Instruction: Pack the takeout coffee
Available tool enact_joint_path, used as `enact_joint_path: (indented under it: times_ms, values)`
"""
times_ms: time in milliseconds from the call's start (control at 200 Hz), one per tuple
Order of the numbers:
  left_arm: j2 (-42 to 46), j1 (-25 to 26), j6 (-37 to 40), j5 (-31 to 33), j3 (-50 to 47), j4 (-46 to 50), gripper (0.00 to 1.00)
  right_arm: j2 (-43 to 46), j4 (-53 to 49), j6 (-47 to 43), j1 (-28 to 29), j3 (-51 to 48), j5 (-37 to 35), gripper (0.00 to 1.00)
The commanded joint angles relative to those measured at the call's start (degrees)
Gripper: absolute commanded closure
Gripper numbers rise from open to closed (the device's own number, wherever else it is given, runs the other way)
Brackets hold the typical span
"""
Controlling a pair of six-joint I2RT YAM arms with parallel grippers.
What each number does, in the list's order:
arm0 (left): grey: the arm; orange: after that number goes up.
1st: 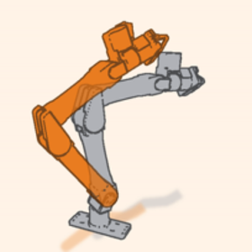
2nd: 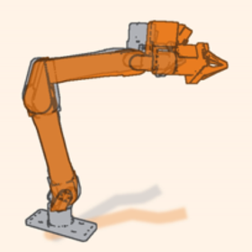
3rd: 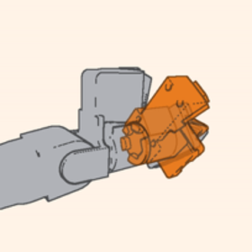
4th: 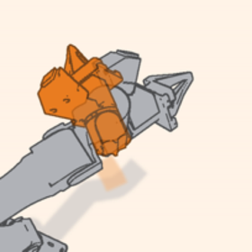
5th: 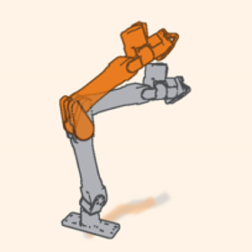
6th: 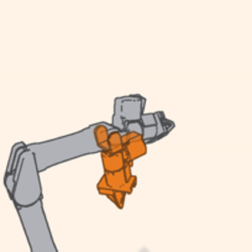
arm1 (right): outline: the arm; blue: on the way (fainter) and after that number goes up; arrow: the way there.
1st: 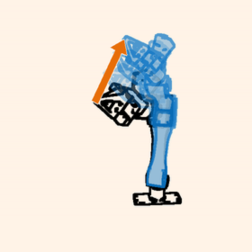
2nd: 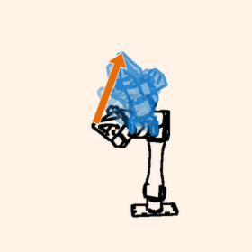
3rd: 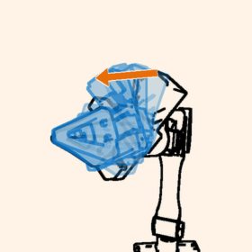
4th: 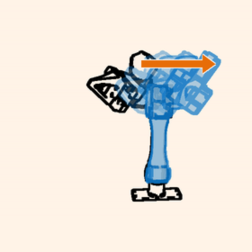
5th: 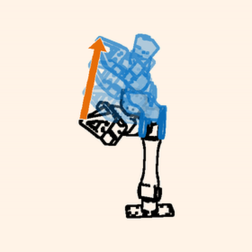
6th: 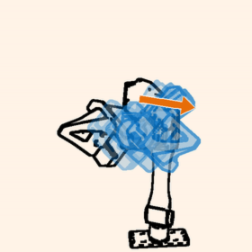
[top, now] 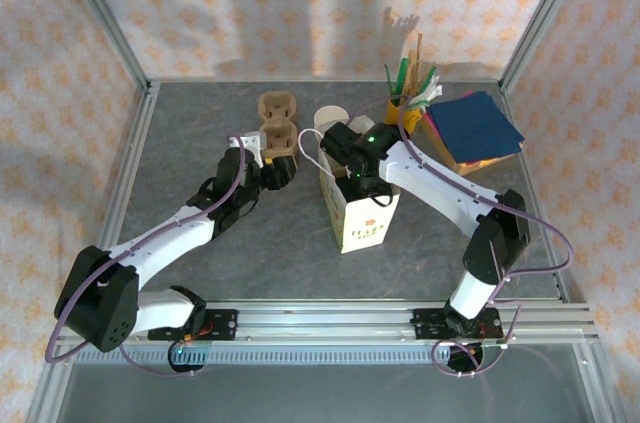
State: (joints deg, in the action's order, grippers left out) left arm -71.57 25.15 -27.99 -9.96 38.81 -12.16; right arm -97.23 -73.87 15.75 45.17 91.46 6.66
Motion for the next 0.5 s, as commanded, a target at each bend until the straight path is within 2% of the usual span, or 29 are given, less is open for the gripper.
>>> enact_joint_path:
  times_ms: [0,496]
  values:
    - [2.00,0.57,0.36,1.42,-0.65,-1.11,0.32,1.67,-0.66,-0.59,-0.34,-0.23,-0.26,0.70]
    - [1.79,0.93,0.21,1.61,-0.14,-1.02,0.33,2.11,-0.30,-0.81,-0.35,-0.58,-0.18,0.70]
